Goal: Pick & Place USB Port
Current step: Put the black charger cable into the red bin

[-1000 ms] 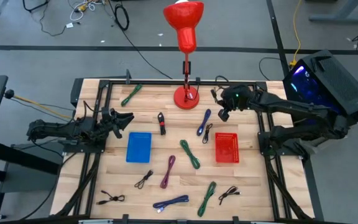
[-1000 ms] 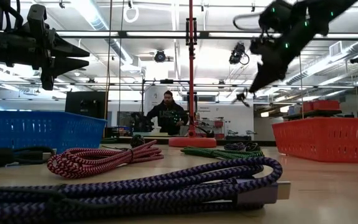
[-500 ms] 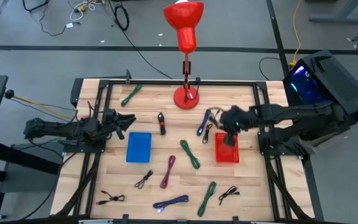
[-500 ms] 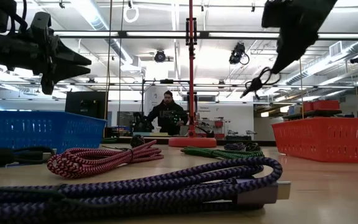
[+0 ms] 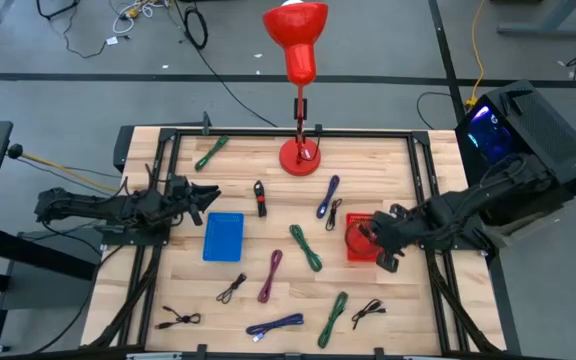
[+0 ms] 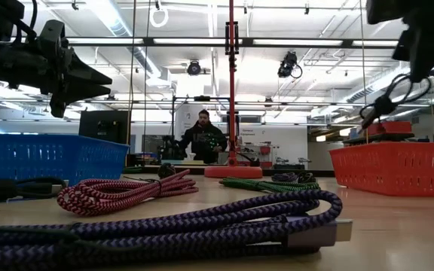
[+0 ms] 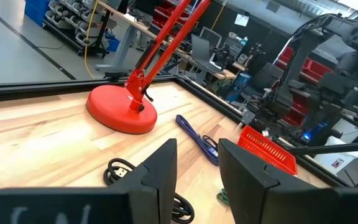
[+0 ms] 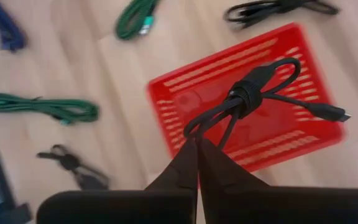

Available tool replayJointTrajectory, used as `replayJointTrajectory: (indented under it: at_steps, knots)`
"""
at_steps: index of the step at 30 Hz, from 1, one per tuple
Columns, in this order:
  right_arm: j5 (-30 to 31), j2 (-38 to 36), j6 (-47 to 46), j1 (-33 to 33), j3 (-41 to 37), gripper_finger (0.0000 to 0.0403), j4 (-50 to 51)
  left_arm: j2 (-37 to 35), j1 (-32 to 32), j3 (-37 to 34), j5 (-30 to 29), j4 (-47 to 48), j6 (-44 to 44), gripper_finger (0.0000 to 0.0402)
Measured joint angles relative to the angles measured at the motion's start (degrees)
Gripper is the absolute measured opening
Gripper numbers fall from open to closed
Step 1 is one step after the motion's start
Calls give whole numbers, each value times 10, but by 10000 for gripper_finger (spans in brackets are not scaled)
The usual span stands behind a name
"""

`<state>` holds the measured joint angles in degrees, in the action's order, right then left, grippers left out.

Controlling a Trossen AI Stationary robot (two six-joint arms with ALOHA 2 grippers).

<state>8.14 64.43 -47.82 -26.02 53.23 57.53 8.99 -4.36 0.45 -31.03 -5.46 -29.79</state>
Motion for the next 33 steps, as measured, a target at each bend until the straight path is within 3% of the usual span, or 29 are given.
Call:
replayJointTrajectory:
  at_steps: [8,18,33]
  knots:
    - [65,1,-60,-48,-5,0,-3,0,0,0,0,-1,2,122]
    - [54,43,-59,-53,-5,1,1,0,0,0,18,-2,3,122]
    - [93,53,-61,-53,-5,80,22,0,0,0,18,-2,4,122]
